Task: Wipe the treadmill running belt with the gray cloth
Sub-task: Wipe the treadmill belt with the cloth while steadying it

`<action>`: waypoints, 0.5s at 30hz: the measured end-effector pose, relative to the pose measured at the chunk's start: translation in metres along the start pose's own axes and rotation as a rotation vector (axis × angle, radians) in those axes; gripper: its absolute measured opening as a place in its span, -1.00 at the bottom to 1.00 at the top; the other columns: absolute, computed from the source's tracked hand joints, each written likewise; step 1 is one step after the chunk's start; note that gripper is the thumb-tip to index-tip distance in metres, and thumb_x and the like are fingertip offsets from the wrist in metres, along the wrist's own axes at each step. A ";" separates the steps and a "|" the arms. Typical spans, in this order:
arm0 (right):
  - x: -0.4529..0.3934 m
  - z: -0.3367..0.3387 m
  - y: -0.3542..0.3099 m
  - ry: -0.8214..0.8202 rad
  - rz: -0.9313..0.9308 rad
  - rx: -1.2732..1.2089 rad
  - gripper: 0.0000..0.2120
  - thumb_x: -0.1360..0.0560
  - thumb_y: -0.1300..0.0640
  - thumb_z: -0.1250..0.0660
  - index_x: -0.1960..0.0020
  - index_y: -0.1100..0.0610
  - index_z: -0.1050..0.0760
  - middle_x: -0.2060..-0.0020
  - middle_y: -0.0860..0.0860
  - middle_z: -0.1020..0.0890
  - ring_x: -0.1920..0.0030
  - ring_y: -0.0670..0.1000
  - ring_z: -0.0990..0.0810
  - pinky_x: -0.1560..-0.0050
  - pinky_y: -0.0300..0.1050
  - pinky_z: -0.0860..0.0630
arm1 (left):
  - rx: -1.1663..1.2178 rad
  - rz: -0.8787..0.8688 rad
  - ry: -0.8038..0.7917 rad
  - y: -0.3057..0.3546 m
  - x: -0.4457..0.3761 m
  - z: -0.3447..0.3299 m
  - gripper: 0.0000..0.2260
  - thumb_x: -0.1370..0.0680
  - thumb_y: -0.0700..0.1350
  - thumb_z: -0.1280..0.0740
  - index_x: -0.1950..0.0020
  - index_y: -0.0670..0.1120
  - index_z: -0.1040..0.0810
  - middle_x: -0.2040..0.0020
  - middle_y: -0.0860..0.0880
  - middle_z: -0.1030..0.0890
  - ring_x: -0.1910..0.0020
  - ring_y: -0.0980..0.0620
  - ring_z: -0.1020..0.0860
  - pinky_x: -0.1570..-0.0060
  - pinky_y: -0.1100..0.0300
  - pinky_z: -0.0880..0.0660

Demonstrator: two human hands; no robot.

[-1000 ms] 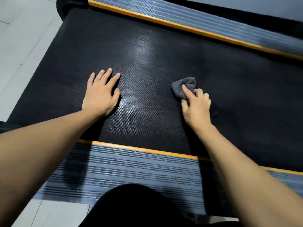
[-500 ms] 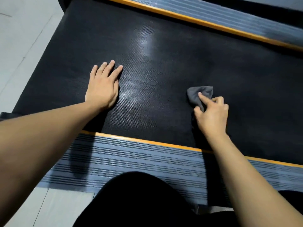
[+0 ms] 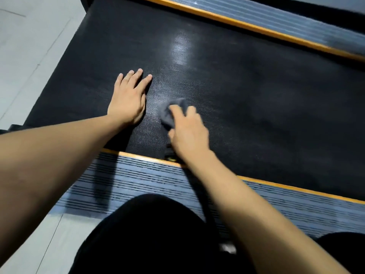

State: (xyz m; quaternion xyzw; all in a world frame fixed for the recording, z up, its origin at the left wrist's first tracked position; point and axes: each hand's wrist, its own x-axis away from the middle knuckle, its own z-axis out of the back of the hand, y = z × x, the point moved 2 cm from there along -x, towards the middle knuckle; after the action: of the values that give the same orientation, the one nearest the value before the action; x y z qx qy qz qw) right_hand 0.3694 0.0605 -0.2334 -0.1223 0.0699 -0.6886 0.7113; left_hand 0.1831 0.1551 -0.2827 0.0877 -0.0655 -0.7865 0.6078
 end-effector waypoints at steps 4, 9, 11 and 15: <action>0.019 0.032 0.097 -0.006 -0.407 0.168 -0.36 -0.47 0.00 -0.42 -0.42 0.12 -0.18 -0.25 0.21 -0.38 -0.17 0.30 -0.53 -0.03 0.12 -0.52 | -0.036 0.052 -0.053 0.004 0.009 0.010 -0.50 -0.63 -0.10 -0.15 -0.59 -0.06 -0.26 -0.59 -0.24 -0.25 -0.54 -0.31 -0.23 -0.52 -0.21 -0.11; 0.036 0.037 0.114 -0.004 -0.588 0.111 -0.36 -0.54 0.07 -0.32 -0.49 0.17 -0.08 -0.33 0.29 -0.30 -0.17 0.38 -0.52 -0.09 0.12 -0.47 | -0.135 0.193 -0.116 -0.015 0.049 0.030 -0.57 -0.67 0.03 -0.11 -0.55 0.02 -0.26 -0.54 -0.15 -0.31 -0.48 -0.25 -0.30 -0.33 -0.29 -0.26; 0.033 0.023 0.075 -0.009 -0.510 0.113 -0.41 -0.53 0.09 -0.31 -0.46 0.16 -0.14 -0.31 0.27 -0.33 -0.12 0.35 -0.56 -0.05 0.08 -0.51 | -0.132 0.221 -0.163 -0.026 0.064 0.042 -0.57 -0.66 0.07 -0.12 -0.53 0.03 -0.28 -0.50 -0.15 -0.34 -0.44 -0.25 -0.33 -0.29 -0.29 -0.31; 0.017 -0.008 -0.019 -0.041 -0.260 0.124 -0.47 -0.50 0.12 -0.29 -0.42 0.12 -0.21 -0.26 0.24 -0.37 -0.05 0.27 -0.59 0.03 0.03 -0.55 | -0.126 0.218 -0.284 -0.039 0.081 0.055 -0.49 -0.65 0.16 -0.14 -0.59 0.11 -0.17 -0.58 -0.10 -0.21 -0.51 -0.22 -0.25 -0.36 -0.29 -0.31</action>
State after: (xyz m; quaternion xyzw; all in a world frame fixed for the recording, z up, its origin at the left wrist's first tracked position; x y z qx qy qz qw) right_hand 0.3496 0.0430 -0.2350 -0.1002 -0.0036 -0.7752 0.6237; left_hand 0.1144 0.0862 -0.2421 -0.0700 -0.1104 -0.7229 0.6785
